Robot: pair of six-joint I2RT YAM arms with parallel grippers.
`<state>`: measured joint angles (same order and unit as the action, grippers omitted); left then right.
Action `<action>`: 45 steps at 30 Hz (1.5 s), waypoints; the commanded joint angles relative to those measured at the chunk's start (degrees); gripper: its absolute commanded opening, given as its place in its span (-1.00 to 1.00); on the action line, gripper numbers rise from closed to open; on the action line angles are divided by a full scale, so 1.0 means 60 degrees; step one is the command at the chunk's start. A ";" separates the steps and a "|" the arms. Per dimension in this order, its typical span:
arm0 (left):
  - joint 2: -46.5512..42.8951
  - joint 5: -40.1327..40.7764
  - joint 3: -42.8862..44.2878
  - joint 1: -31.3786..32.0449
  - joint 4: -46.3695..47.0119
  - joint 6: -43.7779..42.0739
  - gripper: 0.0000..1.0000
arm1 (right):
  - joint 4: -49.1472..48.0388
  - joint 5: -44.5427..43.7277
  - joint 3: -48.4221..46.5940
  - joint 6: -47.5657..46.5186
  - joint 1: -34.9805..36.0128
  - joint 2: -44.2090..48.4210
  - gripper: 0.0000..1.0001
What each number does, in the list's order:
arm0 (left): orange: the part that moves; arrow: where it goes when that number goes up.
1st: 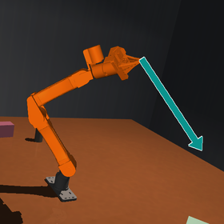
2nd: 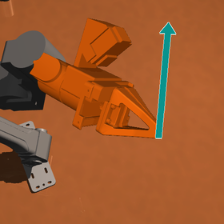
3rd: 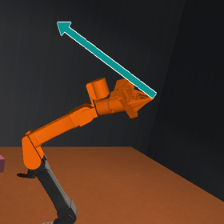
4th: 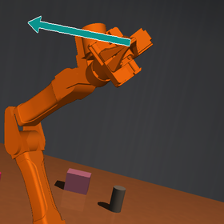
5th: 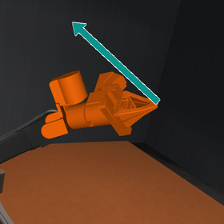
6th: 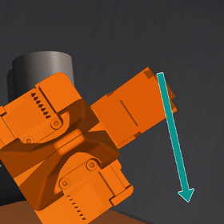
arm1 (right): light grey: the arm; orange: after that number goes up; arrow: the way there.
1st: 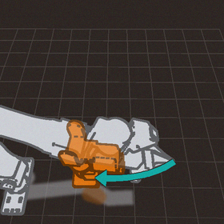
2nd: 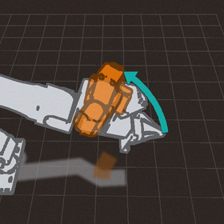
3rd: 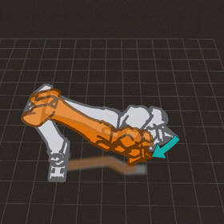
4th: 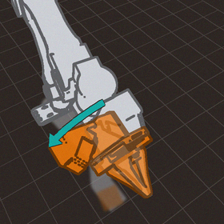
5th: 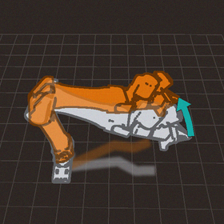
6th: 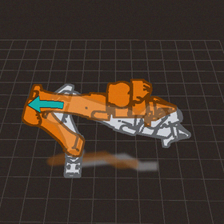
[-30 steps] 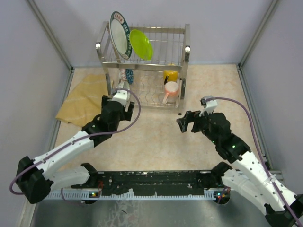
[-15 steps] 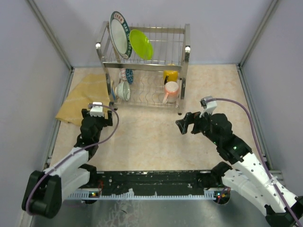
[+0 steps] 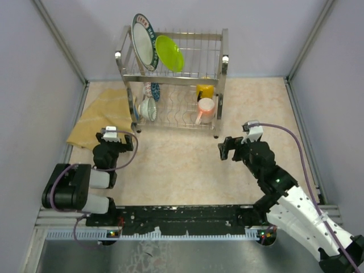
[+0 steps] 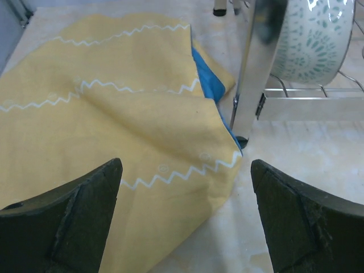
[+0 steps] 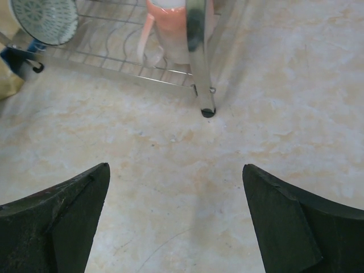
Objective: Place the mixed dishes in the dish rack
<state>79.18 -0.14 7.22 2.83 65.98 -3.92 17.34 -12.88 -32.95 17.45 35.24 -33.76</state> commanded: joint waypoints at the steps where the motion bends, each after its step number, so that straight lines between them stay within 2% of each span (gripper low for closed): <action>1: 0.1713 -0.0955 -0.0509 -0.0084 0.3926 -0.0159 1.00 | -0.1959 -0.1606 0.1002 -0.0864 0.0059 0.0174 0.99; 2: 0.2371 -0.0924 -0.0661 -0.0094 0.5263 -0.0230 1.00 | -0.2318 -0.2046 0.1221 -0.1093 0.0053 0.0171 0.99; 3: 0.2406 -0.0716 -0.0814 -0.0089 0.5436 -0.0176 1.00 | -0.2757 -0.2511 0.1448 -0.1475 0.0049 0.0147 0.99; 5: 0.1754 -0.0228 -0.0757 -0.0104 0.4226 0.0097 0.99 | -0.3864 -0.3657 0.1929 -0.2400 0.0044 0.0061 0.99; 9: 0.2072 -0.1223 0.0136 -0.0099 0.3230 -0.0367 0.99 | -0.7434 -0.4860 0.3433 -0.4256 -0.0555 -0.0876 0.99; 11: 0.1828 -0.0987 0.0307 -0.0107 0.2402 -0.0242 1.00 | -0.8035 -0.4458 0.3713 -0.3784 -0.1511 -0.1767 0.99; 14: 0.1992 -0.0778 0.0192 -0.0117 0.2996 -0.0176 0.99 | -0.9503 -0.3718 0.4192 -0.3032 -0.2798 -0.2808 0.99; 18: 0.2013 -0.0667 0.0195 -0.0113 0.2995 -0.0144 0.99 | -1.2395 -0.1245 0.4812 -0.2737 -0.4504 -0.4582 0.99; 21: 0.2010 -0.0562 0.0217 -0.0118 0.2946 -0.0107 1.00 | -1.3976 0.0242 0.4760 -0.3120 -0.5056 -0.5789 0.99; 24: 0.2008 -0.0507 0.0217 -0.0129 0.2932 -0.0081 1.00 | -1.5303 0.0247 0.4778 -0.3006 -0.5112 -0.7072 0.99; 28: 0.2000 -0.0446 0.0212 -0.0127 0.2960 -0.0057 1.00 | -1.8564 -0.0356 0.5445 -0.2927 -0.5112 -0.8684 0.99; 29: 0.2008 -0.0449 0.0209 -0.0125 0.2951 -0.0059 1.00 | -1.8129 -0.0430 0.5350 -0.2882 -0.5116 -0.8548 0.99; 32: 0.2000 -0.0403 0.0258 -0.0121 0.2856 -0.0052 1.00 | -1.5257 -0.0707 0.4204 -0.2607 -0.5120 -0.8091 0.99; 34: 0.1991 -0.0048 0.0397 -0.0124 0.2577 0.0102 1.00 | -1.4524 -0.0792 0.3729 -0.2621 -0.5120 -0.8247 0.99; 38: 0.1976 0.0626 0.0859 -0.0131 0.1706 0.0351 1.00 | -1.4632 -0.0809 0.3807 -0.2614 -0.5142 -0.8189 0.99; 45: 0.1980 0.0633 0.0854 -0.0115 0.1689 0.0334 1.00 | -1.4700 -0.0794 0.3830 -0.2652 -0.5142 -0.8206 0.99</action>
<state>90.74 2.63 11.68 2.46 76.44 -2.72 -68.66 -16.21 -9.50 1.34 4.71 -83.68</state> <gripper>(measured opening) 0.998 0.994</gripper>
